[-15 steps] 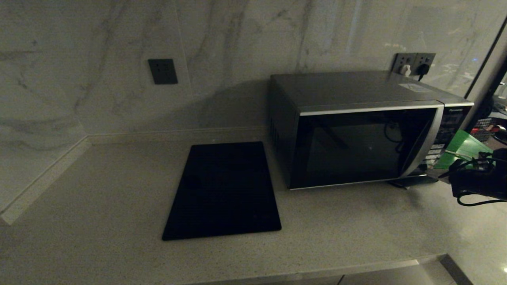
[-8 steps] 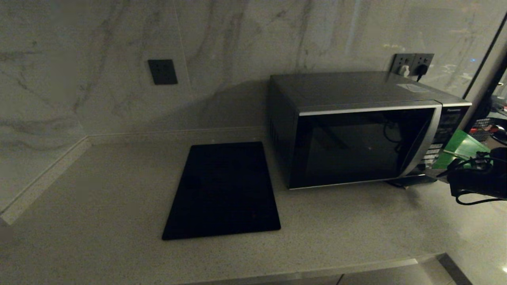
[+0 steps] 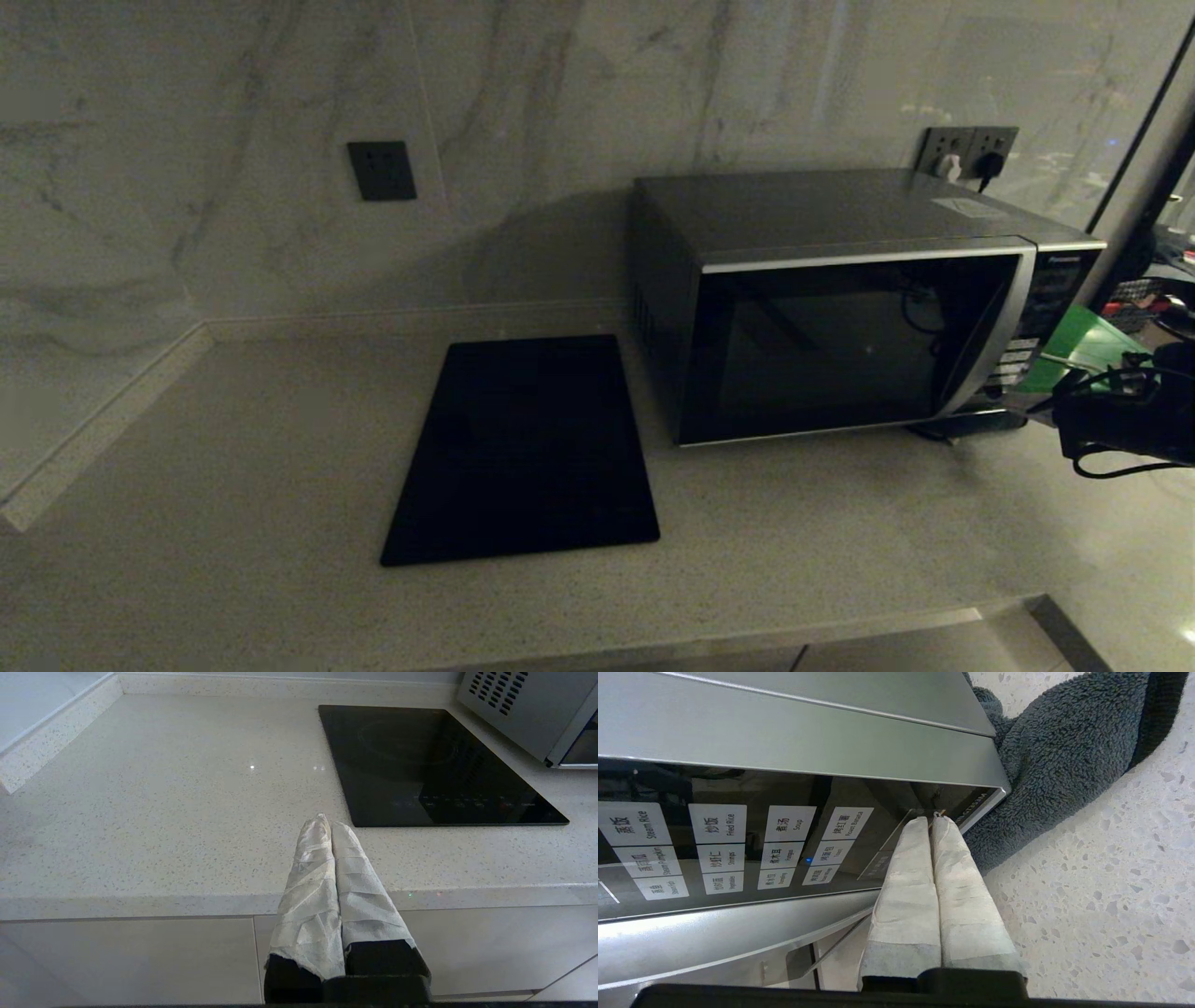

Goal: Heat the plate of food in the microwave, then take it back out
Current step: Open the microwave oven

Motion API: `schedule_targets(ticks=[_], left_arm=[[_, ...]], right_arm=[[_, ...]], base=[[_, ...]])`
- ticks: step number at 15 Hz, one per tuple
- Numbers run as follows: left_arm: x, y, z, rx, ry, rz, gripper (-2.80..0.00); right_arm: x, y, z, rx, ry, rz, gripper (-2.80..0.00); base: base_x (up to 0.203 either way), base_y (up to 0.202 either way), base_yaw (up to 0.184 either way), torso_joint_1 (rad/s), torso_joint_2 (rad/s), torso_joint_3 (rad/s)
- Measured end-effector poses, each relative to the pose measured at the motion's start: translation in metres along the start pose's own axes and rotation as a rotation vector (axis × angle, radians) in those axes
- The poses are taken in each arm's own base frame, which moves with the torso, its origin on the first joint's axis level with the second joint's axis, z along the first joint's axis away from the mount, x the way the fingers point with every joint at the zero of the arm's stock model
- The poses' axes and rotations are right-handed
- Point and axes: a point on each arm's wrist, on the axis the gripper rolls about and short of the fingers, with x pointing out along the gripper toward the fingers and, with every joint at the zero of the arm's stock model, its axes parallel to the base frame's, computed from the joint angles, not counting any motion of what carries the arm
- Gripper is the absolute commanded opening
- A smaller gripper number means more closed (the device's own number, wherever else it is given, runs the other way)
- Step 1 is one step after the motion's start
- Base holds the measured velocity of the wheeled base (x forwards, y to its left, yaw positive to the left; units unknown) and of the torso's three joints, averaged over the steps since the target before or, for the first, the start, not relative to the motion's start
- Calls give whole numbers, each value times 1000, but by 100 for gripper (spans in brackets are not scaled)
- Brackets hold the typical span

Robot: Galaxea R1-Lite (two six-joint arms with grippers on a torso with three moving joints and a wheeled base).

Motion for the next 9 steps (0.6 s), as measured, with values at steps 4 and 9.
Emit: schedule_targets(ticks=[4,9], left_arm=[[0,0,0,0,0,0,-280],[0,0,0,0,0,0,-280]], right_arm=[[0,0,-3,1,6,-1,-280],[-48,24,-2,3,-58,-20,-280]], base=[[0,0,0,0,0,0],[0,0,0,0,0,0]])
